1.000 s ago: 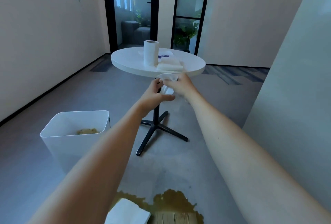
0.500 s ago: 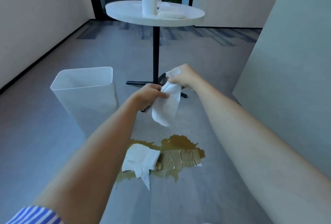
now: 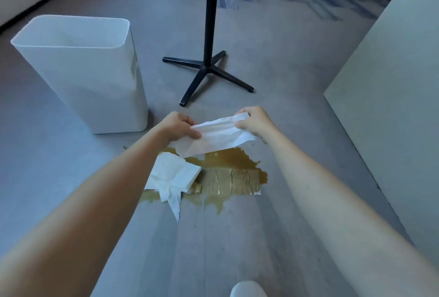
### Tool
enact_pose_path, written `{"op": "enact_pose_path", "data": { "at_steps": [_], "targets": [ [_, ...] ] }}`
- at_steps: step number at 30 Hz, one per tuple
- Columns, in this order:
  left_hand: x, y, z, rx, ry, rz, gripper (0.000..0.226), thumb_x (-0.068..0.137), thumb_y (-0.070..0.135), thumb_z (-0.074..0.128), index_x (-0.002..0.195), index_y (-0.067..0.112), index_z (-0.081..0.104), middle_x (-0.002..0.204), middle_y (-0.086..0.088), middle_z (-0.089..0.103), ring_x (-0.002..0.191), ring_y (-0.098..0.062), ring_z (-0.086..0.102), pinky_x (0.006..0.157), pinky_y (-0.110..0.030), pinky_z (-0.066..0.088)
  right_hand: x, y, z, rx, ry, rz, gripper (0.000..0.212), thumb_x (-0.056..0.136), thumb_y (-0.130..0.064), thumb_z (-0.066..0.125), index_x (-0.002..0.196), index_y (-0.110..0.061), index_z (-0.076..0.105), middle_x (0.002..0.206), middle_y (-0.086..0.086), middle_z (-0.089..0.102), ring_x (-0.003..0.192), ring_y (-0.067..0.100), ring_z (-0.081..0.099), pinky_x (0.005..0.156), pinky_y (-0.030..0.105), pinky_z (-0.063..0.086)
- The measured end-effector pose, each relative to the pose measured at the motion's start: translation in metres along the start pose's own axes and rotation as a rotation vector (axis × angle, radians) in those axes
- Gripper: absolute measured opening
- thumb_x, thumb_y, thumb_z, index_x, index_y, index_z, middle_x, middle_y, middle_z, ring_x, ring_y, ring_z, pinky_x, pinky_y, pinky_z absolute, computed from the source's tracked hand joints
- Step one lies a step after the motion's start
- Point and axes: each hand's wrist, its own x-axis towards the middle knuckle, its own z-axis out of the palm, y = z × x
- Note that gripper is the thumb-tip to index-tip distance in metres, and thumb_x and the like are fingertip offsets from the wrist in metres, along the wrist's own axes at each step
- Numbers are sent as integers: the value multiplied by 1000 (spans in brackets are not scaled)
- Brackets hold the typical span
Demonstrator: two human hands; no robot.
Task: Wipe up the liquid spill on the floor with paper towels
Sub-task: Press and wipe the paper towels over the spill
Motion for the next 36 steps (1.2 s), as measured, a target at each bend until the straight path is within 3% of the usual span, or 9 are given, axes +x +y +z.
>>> {"op": "enact_pose_path", "data": {
  "at_steps": [4,9,12,15,24,31,36],
  "targets": [
    [21,-29,28,-103,154,-106,16,74,8,78,81,11,64,88,-10,61,81,-28,56,70,-39,52,10,43,28,-62,56,68,20,85,-2,54,103,-12,51,100,3,47,70,16,46,49,23,33],
    [39,-50,74,-162,286,-172,26,74,2,74,98,8,65,99,-10,62,85,-27,57,65,-31,46,23,84,42,-253,68,24,18,80,2,48,84,-16,45,92,3,50,81,23,48,54,28,32],
    [49,-57,91,-55,347,-176,22,77,3,68,98,9,66,97,-8,62,84,-26,57,69,-31,49,34,102,46,-323,38,28,30,78,1,49,63,-24,42,88,0,57,81,23,51,63,25,33],
    [56,-66,105,39,374,-161,22,80,3,60,100,11,67,97,-8,62,86,-25,57,73,-32,50,42,118,52,-345,24,61,29,77,-1,51,61,-24,45,93,2,64,86,25,58,65,24,37],
    [66,-81,130,278,328,-63,34,78,-3,47,104,10,63,95,-14,64,86,-32,58,62,-29,38,58,136,61,-428,33,70,33,83,2,46,101,-17,65,117,6,61,105,28,57,77,26,41],
    [70,-81,131,273,397,-64,32,80,-4,42,105,9,58,94,-13,61,80,-28,51,64,-32,41,65,139,61,-371,89,-32,37,80,6,45,109,-14,56,117,5,59,97,25,55,71,27,38],
    [73,-80,133,274,363,-76,32,80,-5,46,107,8,56,99,-16,62,88,-34,58,68,-36,48,68,138,57,-292,130,-32,40,86,-8,62,121,-11,44,124,7,48,100,26,54,76,29,40]
  ]
}}
